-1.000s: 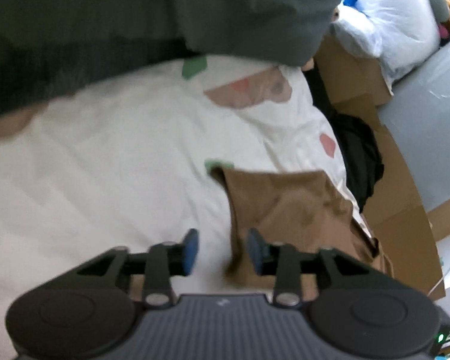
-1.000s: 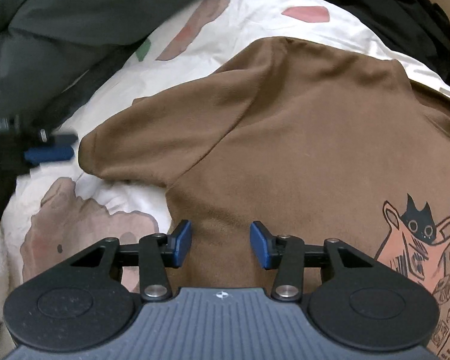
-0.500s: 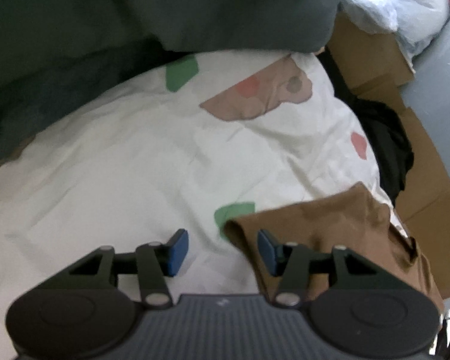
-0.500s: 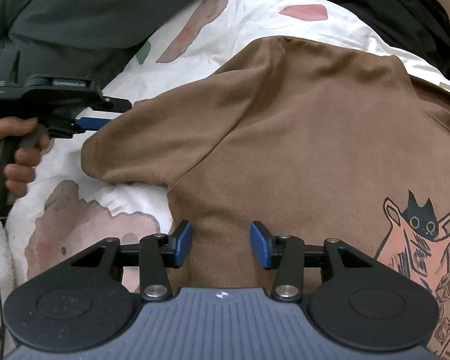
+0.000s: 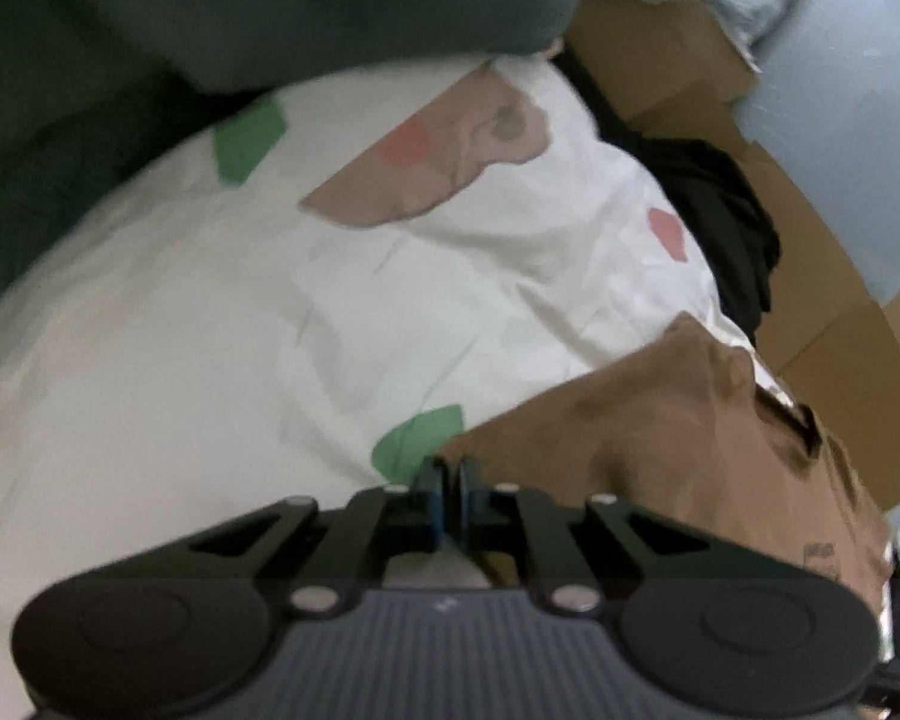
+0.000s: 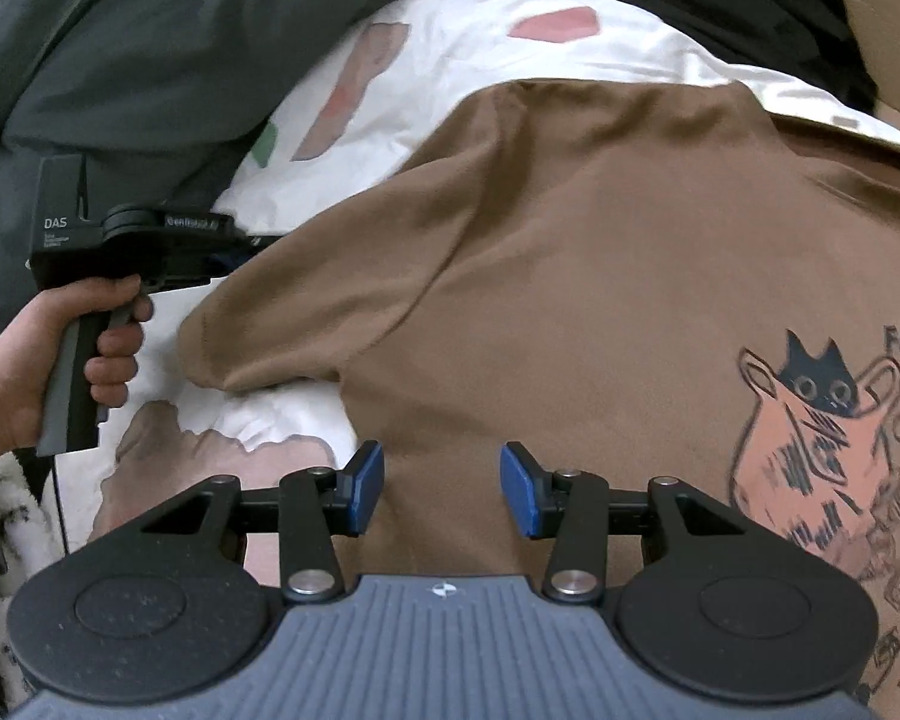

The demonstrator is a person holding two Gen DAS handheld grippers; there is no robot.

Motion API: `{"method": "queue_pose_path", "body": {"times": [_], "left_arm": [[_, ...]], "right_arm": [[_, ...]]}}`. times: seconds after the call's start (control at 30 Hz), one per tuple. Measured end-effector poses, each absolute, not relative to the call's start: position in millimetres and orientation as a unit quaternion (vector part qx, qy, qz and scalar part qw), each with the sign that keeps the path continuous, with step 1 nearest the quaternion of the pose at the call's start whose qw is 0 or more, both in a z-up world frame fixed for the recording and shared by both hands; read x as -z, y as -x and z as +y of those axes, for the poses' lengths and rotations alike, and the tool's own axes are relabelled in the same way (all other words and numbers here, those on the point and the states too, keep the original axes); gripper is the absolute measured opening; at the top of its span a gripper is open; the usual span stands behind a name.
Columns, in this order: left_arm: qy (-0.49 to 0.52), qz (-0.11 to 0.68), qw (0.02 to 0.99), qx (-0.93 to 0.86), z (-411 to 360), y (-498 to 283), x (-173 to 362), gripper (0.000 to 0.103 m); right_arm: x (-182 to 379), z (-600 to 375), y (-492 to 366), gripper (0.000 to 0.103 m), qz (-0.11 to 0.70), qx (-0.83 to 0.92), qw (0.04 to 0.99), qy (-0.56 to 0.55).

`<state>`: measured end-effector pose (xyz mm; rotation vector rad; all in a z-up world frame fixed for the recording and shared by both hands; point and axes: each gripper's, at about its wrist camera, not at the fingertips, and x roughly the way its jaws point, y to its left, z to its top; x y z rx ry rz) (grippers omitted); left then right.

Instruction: Fold clothes

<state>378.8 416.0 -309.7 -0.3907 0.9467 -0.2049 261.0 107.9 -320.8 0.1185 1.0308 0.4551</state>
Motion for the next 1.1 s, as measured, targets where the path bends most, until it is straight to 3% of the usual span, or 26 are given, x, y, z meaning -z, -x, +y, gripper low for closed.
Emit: {"method": "queue_pose_path", "body": {"times": [0.37, 0.57, 0.7, 0.83, 0.9, 1.1], "left_arm": [[0.138, 0.438, 0.886, 0.066, 442.0, -395.9, 268.3, 0.004], [0.117, 0.457, 0.88, 0.054, 434.3, -410.3, 287.4, 0.005], [0.115, 0.474, 0.873, 0.022, 427.0, -401.4, 308.1, 0.018], [0.118, 0.467, 0.876, 0.012, 424.5, -386.7, 306.6, 0.043], [0.127, 0.461, 0.878, -0.004, 427.0, -377.8, 298.6, 0.05], [0.149, 0.459, 0.875, -0.038, 430.1, -343.3, 282.6, 0.052]], "right_arm": [[320.7, 95.7, -256.4, 0.048, 0.493, -0.206, 0.843, -0.059], [322.7, 95.9, -260.0, 0.048, 0.501, -0.204, 0.837, -0.081], [327.6, 102.1, -260.8, 0.048, 0.509, -0.204, 0.835, -0.053], [329.1, 101.4, -261.6, 0.048, 0.52, -0.208, 0.827, -0.055], [325.7, 98.2, -261.1, 0.048, 0.516, -0.21, 0.829, -0.054], [314.7, 88.1, -258.9, 0.049, 0.496, -0.209, 0.84, -0.067]]}}
